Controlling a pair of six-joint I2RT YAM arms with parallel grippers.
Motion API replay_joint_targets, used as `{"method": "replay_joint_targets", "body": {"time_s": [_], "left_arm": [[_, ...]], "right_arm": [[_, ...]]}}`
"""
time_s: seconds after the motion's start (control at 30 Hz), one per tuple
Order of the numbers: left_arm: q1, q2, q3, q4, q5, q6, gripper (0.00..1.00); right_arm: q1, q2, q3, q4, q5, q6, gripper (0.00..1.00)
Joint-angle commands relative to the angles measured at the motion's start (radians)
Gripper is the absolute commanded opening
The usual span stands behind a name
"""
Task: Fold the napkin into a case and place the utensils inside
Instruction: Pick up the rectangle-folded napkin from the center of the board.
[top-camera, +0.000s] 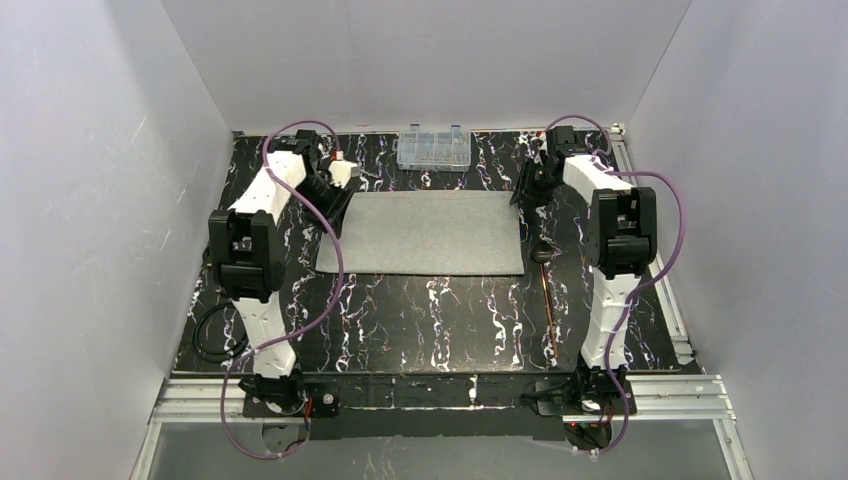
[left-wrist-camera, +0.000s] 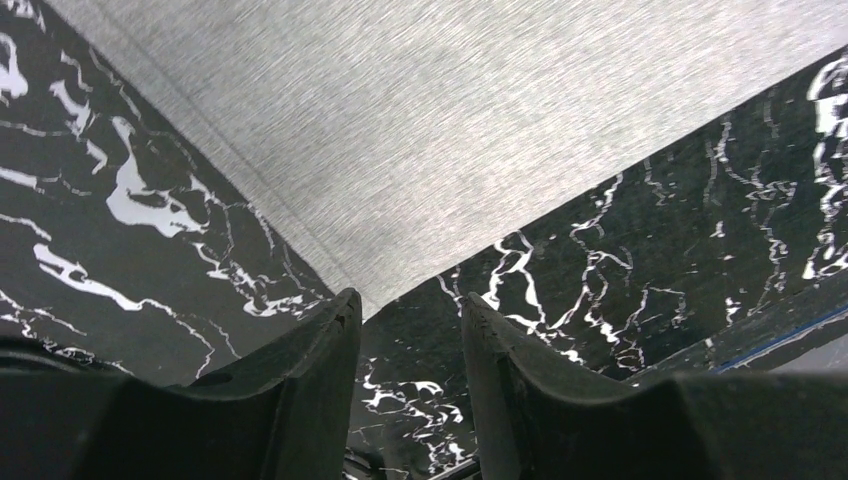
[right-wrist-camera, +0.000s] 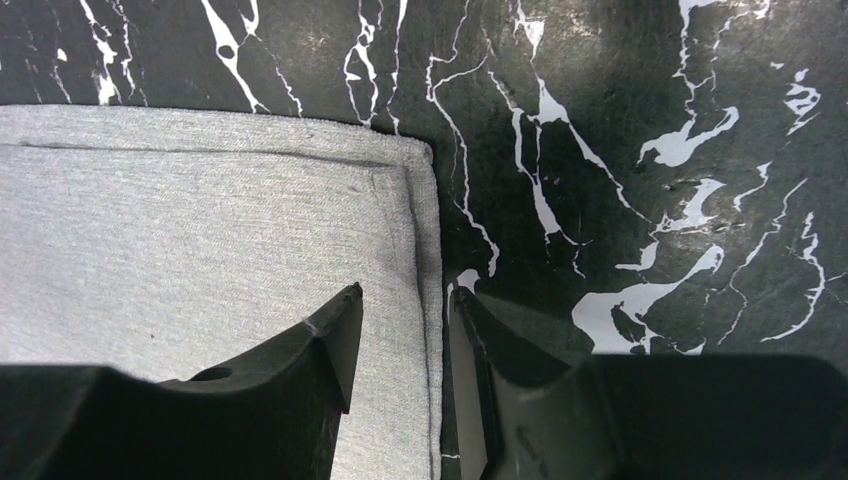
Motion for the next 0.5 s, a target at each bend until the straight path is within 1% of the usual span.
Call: {"method": "replay_joint_targets", "body": {"time_s": [0.0,0.07,0.17,0.3,0.37,0.47], "left_arm": [[0.022,-0.065,-0.079,0.044,-0.032,0.037,0.40],[0.019,-0.066,-0.114,0.083,-0.054,0.047,0.39],[0.008,-0.054,-0.118,0.095,-0.070,0.048,0.39],[-0.002,-0.051,-0.125,0.124,-0.093,0.044,0.39],[-0.009,-0.049,-0.139,0.143,-0.112,0.051,0.38],[-0.020,-0.035,-0.175,0.189,-0.166,0.073,0.38]], "right_arm": [[0.006,0.032,-0.008,0.017,0.036,-0.001,0.47],[0.008,0.039,-0.009,0.018,0.027,0.000,0.48],[0.025,0.050,-0.015,0.029,0.019,0.009,0.48],[0.055,0.073,-0.018,0.035,0.018,0.024,0.45],[0.058,0.067,-0.044,0.057,0.011,0.042,0.41],[0.058,0.047,-0.086,0.102,0.011,0.074,0.30]]}}
